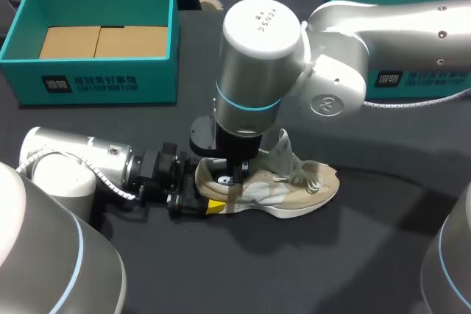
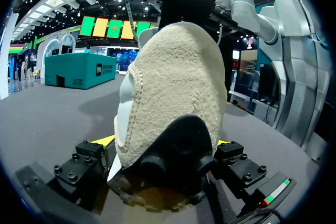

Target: Take the shoe out of the shoebox, open the shoe tongue, remove and reinsert the insole, then place the shoe into the shoebox

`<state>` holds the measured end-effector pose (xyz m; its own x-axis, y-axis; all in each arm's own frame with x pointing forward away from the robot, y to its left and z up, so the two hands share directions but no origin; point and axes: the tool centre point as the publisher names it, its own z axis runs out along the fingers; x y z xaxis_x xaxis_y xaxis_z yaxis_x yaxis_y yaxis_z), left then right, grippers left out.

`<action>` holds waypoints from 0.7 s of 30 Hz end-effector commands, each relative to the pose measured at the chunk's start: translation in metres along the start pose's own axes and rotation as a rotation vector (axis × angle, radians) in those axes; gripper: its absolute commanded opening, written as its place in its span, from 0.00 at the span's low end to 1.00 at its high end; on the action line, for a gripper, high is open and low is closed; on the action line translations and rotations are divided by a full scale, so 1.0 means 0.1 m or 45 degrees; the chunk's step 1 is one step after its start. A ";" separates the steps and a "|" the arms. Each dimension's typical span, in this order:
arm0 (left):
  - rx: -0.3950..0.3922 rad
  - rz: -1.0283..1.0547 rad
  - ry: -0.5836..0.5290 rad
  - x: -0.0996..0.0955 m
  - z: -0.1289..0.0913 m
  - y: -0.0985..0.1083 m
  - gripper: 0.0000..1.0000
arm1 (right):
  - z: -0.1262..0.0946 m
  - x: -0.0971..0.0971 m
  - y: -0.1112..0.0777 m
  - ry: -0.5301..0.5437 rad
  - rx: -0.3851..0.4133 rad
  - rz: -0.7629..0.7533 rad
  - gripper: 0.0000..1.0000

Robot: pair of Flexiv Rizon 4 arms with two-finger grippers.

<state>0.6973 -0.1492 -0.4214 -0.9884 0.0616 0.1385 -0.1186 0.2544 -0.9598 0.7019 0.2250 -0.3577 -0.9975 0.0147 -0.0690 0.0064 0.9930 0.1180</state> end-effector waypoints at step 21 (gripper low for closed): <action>0.000 0.000 -0.002 0.02 -0.01 0.05 0.00 | 0.19 -0.13 -0.37 -0.057 0.079 0.187 0.00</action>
<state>0.6973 -0.1492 -0.4214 -0.9884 0.0616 0.1385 -0.1186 0.2543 -0.9598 0.7174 0.1982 -0.3824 -0.9824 0.1594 -0.0970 0.1544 0.9863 0.0573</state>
